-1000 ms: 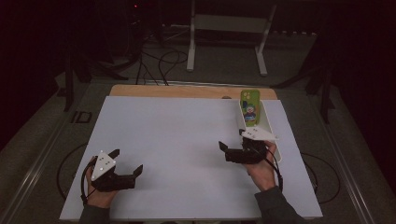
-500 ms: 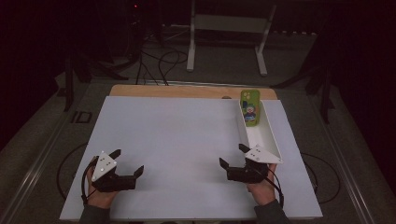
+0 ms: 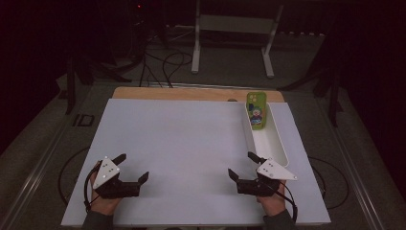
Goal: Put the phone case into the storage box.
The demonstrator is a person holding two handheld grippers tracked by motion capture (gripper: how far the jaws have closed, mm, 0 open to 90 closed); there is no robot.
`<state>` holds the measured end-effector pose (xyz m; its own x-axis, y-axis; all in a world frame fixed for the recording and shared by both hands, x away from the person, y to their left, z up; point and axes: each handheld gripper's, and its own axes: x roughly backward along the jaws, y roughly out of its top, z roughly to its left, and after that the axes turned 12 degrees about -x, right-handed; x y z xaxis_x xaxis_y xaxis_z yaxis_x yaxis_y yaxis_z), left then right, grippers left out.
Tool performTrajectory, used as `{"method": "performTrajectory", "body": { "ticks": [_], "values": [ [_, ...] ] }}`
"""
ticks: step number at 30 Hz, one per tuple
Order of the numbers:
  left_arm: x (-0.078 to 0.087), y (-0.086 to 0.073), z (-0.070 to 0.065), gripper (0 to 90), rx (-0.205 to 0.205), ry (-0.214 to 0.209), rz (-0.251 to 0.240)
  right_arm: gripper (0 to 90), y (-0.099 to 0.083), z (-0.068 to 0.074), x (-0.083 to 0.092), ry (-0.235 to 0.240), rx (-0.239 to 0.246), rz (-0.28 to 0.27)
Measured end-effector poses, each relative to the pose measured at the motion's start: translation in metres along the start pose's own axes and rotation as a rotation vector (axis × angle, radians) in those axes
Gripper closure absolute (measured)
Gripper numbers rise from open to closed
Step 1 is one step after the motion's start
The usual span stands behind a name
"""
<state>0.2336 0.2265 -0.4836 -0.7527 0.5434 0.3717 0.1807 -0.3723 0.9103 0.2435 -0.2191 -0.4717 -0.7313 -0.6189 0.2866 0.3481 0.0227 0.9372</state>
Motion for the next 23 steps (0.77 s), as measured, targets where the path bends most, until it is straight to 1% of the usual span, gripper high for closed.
{"method": "performTrajectory", "body": {
  "ticks": [4,8,11,15,23],
  "values": [
    [-0.0021,-0.0004,-0.0005,0.0,-0.007,-0.005,0.004,8.9,-0.0008,-0.0004,0.0000,0.000,0.000,-0.015],
    [-0.0034,-0.0002,-0.0009,0.0,-0.009,-0.006,0.002,8.9,-0.0023,-0.0011,-0.0019,0.002,-0.002,-0.005],
    [-0.0026,-0.0002,-0.0007,0.0,-0.007,-0.005,0.000,8.9,-0.0022,-0.0006,-0.0021,0.009,0.004,-0.008],
    [-0.0028,0.0000,-0.0014,0.0,-0.009,-0.006,0.003,8.8,-0.0016,-0.0001,-0.0020,0.015,-0.002,-0.011],
    [-0.0023,0.0006,-0.0008,0.0,-0.005,0.008,0.007,8.9,-0.0005,0.0002,-0.0018,0.022,-0.004,-0.017]
  ]
}}
